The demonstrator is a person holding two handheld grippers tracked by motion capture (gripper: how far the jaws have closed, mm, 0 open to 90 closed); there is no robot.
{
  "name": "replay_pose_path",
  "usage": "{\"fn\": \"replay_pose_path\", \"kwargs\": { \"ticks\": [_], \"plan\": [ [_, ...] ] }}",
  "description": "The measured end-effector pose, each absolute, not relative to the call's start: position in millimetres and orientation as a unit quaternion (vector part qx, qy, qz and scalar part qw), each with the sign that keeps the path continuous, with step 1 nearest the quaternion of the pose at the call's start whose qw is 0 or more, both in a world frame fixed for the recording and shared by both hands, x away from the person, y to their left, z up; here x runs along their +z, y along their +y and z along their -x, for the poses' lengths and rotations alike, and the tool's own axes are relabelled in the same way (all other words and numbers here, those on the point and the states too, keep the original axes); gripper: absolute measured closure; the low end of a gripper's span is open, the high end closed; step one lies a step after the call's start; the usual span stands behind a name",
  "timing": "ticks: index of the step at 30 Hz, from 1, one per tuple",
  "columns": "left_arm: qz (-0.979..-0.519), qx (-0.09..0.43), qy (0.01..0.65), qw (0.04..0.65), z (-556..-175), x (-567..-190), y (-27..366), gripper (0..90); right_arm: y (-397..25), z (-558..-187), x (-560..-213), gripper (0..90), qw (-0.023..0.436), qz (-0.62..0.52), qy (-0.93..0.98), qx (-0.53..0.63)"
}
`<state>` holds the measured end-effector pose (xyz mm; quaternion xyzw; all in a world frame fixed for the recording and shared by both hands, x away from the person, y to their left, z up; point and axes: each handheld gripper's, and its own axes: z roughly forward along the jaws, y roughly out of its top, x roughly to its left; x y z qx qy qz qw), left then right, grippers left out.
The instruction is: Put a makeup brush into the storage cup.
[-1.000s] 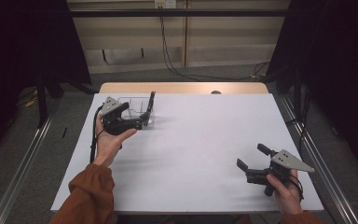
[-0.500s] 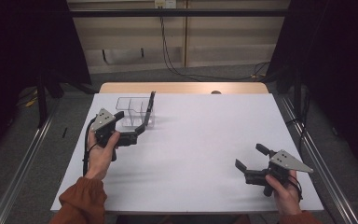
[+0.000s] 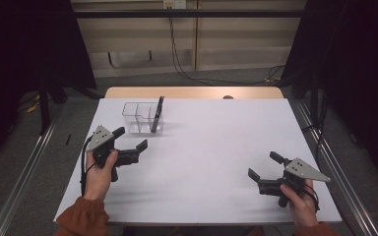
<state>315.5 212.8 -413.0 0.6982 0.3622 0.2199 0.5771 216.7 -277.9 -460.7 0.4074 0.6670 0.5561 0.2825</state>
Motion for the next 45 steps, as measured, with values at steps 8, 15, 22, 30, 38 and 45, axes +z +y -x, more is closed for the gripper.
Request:
{"fn": "replay_pose_path", "kwargs": {
  "ticks": [8, 15, 22, 30, 38, 45],
  "plan": [
    [-0.702, 0.211, 0.357, 0.579, -305, -414, 217, 2.2, -278, -217, -461, 0.0, 0.281, -0.408, 0.667, 0.556],
    [-0.705, 0.219, 0.343, 0.581, -292, -413, 222, 1.9, -278, -217, -461, 0.0, 0.281, -0.408, 0.667, 0.557],
    [-0.710, 0.217, 0.349, 0.571, -280, -423, 225, 2.2, -278, -216, -460, 0.0, 0.281, -0.409, 0.666, 0.557],
    [-0.720, 0.222, 0.350, 0.557, -268, -427, 232, 2.3, -278, -216, -461, 0.0, 0.282, -0.409, 0.666, 0.556],
    [-0.724, 0.239, 0.362, 0.537, -258, -434, 238, 2.0, -279, -215, -461, 0.0, 0.282, -0.409, 0.666, 0.556],
    [-0.721, 0.230, 0.372, 0.538, -250, -440, 241, 2.0, -280, -214, -461, 0.0, 0.283, -0.412, 0.664, 0.556]
  ]
}}
